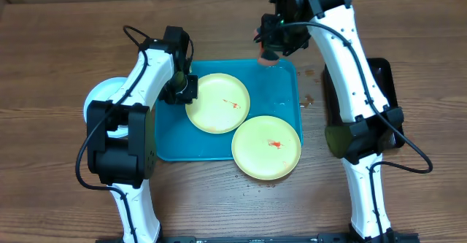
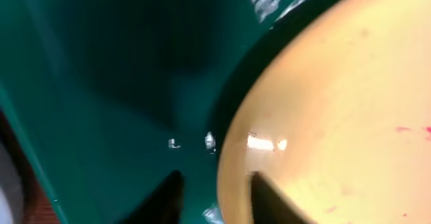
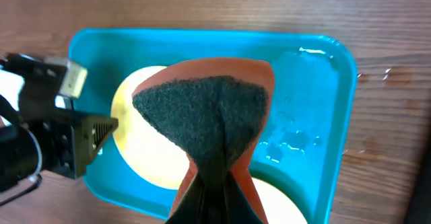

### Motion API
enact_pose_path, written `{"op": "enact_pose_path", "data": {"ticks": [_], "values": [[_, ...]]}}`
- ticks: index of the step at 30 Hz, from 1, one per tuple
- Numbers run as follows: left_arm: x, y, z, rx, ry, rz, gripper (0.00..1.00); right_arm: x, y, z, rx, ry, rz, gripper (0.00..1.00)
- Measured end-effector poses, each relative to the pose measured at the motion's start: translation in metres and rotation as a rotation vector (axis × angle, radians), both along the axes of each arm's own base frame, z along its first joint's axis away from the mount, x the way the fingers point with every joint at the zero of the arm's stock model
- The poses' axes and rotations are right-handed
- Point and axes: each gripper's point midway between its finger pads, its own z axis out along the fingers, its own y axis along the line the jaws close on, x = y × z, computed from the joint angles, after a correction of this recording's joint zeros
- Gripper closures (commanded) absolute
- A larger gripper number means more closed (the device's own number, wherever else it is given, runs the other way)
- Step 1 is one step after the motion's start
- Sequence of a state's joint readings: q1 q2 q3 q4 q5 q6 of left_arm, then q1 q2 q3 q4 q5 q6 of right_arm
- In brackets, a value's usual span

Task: Clean dirty plates on tray and stack at the side
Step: 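Drag the yellow plate toward the tray's left side with the left gripper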

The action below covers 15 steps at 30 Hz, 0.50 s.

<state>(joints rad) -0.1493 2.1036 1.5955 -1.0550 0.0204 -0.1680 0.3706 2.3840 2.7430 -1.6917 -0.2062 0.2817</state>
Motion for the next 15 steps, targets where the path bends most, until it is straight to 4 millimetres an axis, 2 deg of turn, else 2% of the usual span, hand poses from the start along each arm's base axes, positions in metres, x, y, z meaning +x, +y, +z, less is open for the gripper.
{"op": "enact_pose_path", "data": {"ticks": [3,6,11,15], "values": [[0.001,0.007,0.000,0.008,-0.001,0.030,0.49,0.000,0.001,0.000,-0.002,0.000,0.005,0.96],[-0.007,0.009,0.000,-0.040,0.039,0.061,0.49,-0.001,0.000,0.000,-0.003,0.001,0.006,0.96],[-0.023,0.000,0.003,-0.182,0.122,0.116,0.55,0.000,-0.001,0.000,-0.004,-0.001,0.008,0.96],[-0.033,-0.013,-0.006,-0.262,0.155,0.132,0.61,0.000,-0.002,0.000,-0.005,-0.001,0.010,0.96]]}}
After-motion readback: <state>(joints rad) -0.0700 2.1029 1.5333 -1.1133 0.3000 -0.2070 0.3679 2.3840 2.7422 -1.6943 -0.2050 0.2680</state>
